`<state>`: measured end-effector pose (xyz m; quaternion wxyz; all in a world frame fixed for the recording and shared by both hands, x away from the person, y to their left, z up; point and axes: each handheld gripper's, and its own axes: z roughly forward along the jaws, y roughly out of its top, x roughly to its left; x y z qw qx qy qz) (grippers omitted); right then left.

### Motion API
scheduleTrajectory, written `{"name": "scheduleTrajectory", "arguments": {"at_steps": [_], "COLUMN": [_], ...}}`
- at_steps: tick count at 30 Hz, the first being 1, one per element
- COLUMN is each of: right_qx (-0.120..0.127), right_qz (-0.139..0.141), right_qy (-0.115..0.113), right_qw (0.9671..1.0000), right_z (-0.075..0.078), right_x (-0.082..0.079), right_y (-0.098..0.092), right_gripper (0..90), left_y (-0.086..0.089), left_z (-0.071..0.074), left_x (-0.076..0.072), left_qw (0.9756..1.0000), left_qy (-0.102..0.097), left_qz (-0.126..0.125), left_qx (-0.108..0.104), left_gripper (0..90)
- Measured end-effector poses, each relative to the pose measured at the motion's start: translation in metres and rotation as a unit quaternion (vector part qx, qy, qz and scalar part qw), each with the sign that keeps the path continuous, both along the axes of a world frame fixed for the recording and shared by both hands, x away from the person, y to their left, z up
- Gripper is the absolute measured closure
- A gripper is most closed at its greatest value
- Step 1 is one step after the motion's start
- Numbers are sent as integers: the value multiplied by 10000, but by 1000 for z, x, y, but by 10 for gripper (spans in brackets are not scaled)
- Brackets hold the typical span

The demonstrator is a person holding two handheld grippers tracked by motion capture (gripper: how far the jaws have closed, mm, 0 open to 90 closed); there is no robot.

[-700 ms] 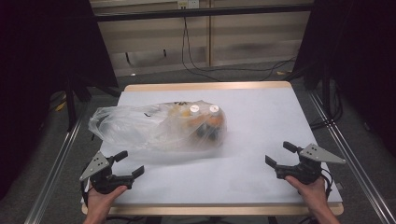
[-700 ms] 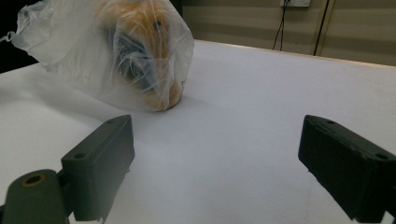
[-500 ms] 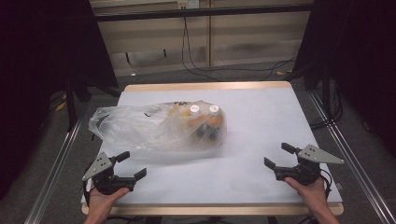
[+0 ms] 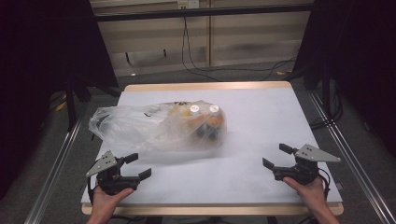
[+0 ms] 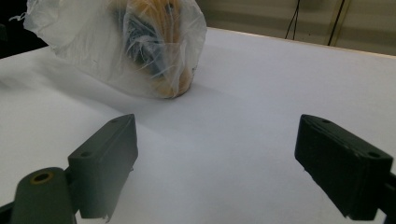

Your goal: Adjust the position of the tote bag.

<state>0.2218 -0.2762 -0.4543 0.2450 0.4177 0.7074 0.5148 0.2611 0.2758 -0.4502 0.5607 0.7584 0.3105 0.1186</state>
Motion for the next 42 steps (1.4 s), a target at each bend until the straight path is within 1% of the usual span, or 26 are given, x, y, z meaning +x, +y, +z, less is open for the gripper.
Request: {"name": "scheduleTrajectory", "arguments": {"at_steps": [1,3,4,7,9,11,14,15,17,18,19,21,23,26,27,28,31,33,34,35,36,37,39,40,41,42], "right_qx": [0,3,-22,-80,-112,-132,-141,-114,-130,-130,-132,-126,-124,-136,-162,-176,-178,-196,-196,-192,-192,-183,-181,-170,-158,-160], "right_qz": [22,22,66,120,137,164,173,159,159,159,189,203,207,202,221,261,275,289,290,284,284,279,278,280,305,293], "right_qy": [1,29,14,-1,-12,-8,-6,28,31,31,30,34,42,56,64,77,83,90,88,93,93,112,113,121,136,148], "right_qw": [10000,10000,10000,9999,9998,9998,9998,9998,9998,9998,9997,9997,9997,9997,9996,9995,9994,9993,9993,9994,9994,9994,9994,9994,9993,9993], "right_z": [0,0,0,2,2,2,2,1,1,1,1,1,1,1,1,0,0,0,0,0,0,0,0,0,0,0], "right_x": [0,0,0,-2,-3,-3,-3,-2,-1,-1,-2,-2,-2,-2,-1,-1,-1,-1,-1,-1,-1,-1,-1,-1,0,0], "right_y": [1,2,2,6,8,8,8,8,8,8,9,9,9,10,10,10,11,11,11,11,11,11,11,11,11,11], "right_gripper": [127,127,129,134,135,135,136,135,136,136,137,141,140,141,140,140,140,140,140,140,140,140,140,140,140,140], "left_y": [1,1,1,1,1,0,0,-1,-2,-2,-3,-5,-5,-7,-8,-8,-8,-9,-10,-10,-11,-12,-13,-14,-17,-18], "left_z": [2,3,5,12,15,19,24,28,30,31,35,38,39,44,45,46,48,51,52,54,56,60,62,66,69,71], "left_x": [-1,-2,-2,-3,-3,-2,0,3,5,6,8,11,13,23,25,27,31,36,38,40,42,47,50,53,60,63], "left_qw": [10000,10000,9999,9997,9997,9998,9996,9995,9994,9995,9994,9993,9992,9989,9991,9991,9990,9990,9988,9990,9989,9989,9990,9986,9987,9987], "left_qy": [-20,-43,-82,-137,-153,-116,-182,-202,-215,-231,-263,-321,-331,-342,-354,-339,-377,-357,-356,-359,-370,-394,-368,-438,-410,-417], "left_qz": [-53,-53,-85,-161,-171,-145,-180,-206,-231,-212,-236,-209,-217,-315,-233,-267,-236,-270,-327,-266,-297,-254,-272,-287,-310,-306], "left_qx": [9,28,-22,-109,-103,-111,-109,-109,-116,-89,-52,44,66,64,82,60,108,68,7,45,39,8,-5,31,-41,24], "left_gripper": [174,186,188,237,282,304,334,370,402,402,437,460,493,518,523,523,524,530,530,531,531,536,546,557,576,585]}}
